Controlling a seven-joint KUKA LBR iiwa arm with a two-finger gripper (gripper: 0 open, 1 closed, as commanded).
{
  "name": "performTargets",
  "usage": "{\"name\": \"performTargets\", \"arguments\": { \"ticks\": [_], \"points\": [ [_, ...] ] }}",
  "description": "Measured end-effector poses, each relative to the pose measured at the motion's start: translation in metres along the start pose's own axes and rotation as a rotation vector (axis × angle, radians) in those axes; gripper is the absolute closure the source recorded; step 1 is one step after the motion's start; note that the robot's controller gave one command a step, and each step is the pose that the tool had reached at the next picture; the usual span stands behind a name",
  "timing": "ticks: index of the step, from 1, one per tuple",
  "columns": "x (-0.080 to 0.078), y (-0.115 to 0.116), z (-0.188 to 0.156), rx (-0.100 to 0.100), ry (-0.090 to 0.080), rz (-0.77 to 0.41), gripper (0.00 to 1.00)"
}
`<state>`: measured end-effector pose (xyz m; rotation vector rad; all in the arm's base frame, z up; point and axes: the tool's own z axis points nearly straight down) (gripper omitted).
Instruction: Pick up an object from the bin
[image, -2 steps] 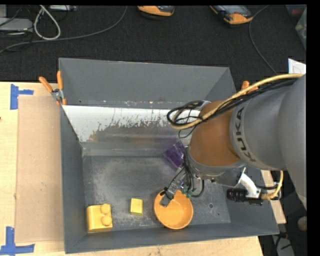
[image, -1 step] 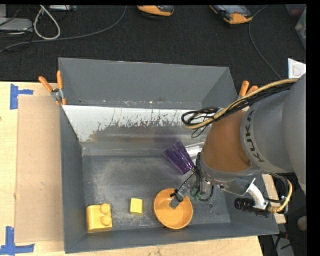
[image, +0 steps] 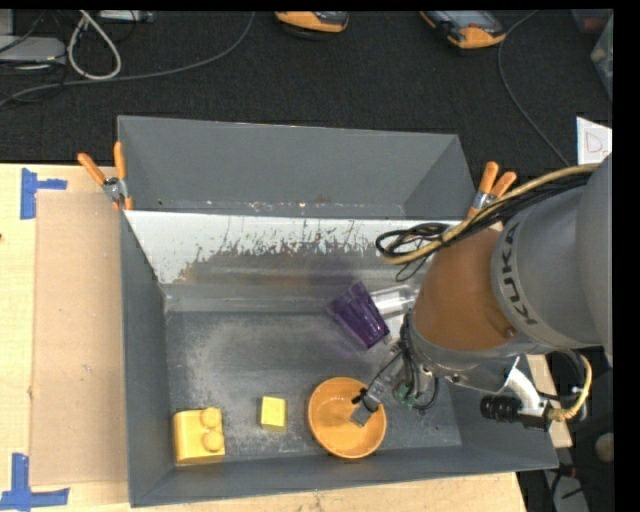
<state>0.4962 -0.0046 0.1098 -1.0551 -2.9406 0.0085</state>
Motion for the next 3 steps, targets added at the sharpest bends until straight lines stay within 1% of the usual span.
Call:
{"name": "performTargets", "arguments": {
  "ticks": [1,2,3],
  "points": [
    [-0.018,0.01,0.035,-0.001,0.0,-0.281,0.0],
    [-0.015,-0.004,0.018,0.0,-0.002,0.095,1.0],
    [-0.015,-0.003,0.018,0.0,-0.002,0.093,1.0]
  ]
}}
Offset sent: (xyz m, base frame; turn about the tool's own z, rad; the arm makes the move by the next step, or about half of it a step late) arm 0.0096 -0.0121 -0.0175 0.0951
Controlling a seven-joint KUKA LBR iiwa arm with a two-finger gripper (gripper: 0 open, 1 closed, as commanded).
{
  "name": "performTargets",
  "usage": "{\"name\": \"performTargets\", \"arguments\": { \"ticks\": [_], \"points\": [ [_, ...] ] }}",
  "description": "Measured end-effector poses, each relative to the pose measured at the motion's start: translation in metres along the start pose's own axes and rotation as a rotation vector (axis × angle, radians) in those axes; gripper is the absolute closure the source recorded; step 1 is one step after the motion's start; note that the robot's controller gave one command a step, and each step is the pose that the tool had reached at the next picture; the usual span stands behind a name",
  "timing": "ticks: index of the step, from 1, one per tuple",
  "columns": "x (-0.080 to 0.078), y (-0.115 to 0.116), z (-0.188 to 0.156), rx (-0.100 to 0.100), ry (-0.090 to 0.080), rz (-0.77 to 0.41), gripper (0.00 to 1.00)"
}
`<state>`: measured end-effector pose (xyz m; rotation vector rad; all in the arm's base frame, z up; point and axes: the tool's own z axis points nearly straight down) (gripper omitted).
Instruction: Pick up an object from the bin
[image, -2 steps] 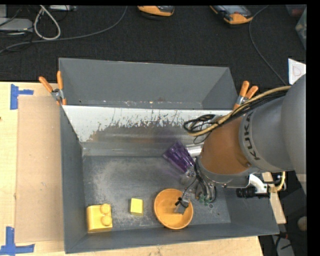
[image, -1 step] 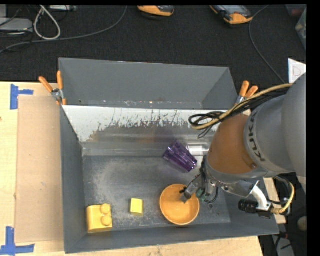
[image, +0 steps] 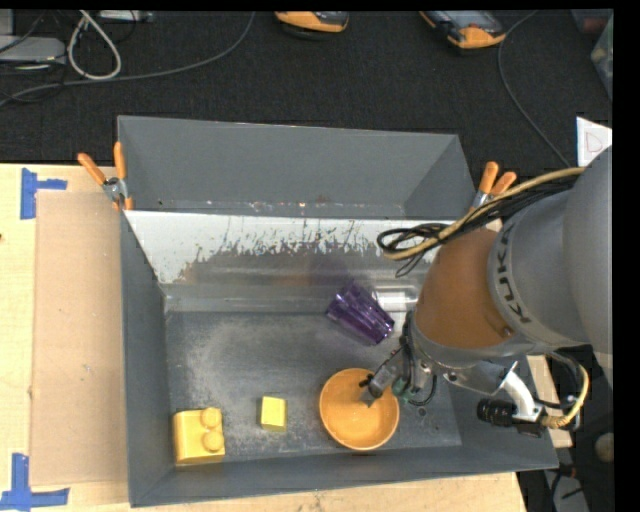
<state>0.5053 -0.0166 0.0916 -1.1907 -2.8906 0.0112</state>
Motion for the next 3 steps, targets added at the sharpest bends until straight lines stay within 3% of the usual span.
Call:
{"name": "performTargets", "arguments": {
  "ticks": [1,2,3],
  "points": [
    [-0.004,-0.003,-0.077,0.004,0.004,0.051,1.0],
    [0.02,0.026,-0.159,0.011,0.01,0.059,1.0],
    [0.022,-0.004,-0.096,0.007,0.005,0.102,1.0]
  ]
}}
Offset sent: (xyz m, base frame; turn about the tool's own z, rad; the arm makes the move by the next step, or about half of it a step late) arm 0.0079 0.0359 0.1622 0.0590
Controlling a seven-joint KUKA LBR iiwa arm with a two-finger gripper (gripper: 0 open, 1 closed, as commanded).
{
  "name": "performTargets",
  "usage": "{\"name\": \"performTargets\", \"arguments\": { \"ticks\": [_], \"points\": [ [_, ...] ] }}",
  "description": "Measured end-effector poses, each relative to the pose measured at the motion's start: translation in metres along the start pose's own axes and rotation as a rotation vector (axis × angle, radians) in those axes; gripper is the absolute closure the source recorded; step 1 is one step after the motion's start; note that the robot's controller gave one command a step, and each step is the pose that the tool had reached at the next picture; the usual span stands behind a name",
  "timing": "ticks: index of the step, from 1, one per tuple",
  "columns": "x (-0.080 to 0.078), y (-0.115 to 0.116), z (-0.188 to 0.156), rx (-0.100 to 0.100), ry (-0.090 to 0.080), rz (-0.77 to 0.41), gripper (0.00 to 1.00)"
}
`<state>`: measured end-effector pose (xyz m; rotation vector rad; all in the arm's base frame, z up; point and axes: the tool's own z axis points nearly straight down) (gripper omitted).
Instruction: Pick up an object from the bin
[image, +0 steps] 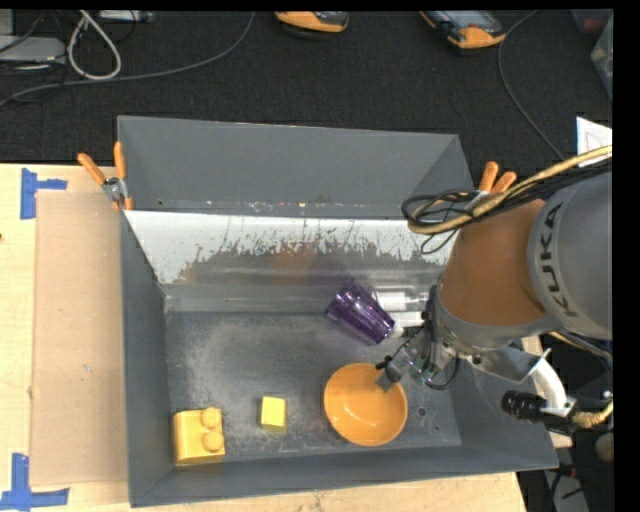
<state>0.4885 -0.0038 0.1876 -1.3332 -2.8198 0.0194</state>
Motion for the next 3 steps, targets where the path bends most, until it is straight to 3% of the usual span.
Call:
{"name": "performTargets", "arguments": {
  "ticks": [1,2,3],
  "points": [
    [0.013,0.009,0.016,0.008,0.004,-0.055,1.0],
    [0.023,0.023,0.013,-0.001,0.002,-0.293,1.0],
    [0.011,0.035,0.026,-0.001,0.0,-0.363,1.0]
  ]
}}
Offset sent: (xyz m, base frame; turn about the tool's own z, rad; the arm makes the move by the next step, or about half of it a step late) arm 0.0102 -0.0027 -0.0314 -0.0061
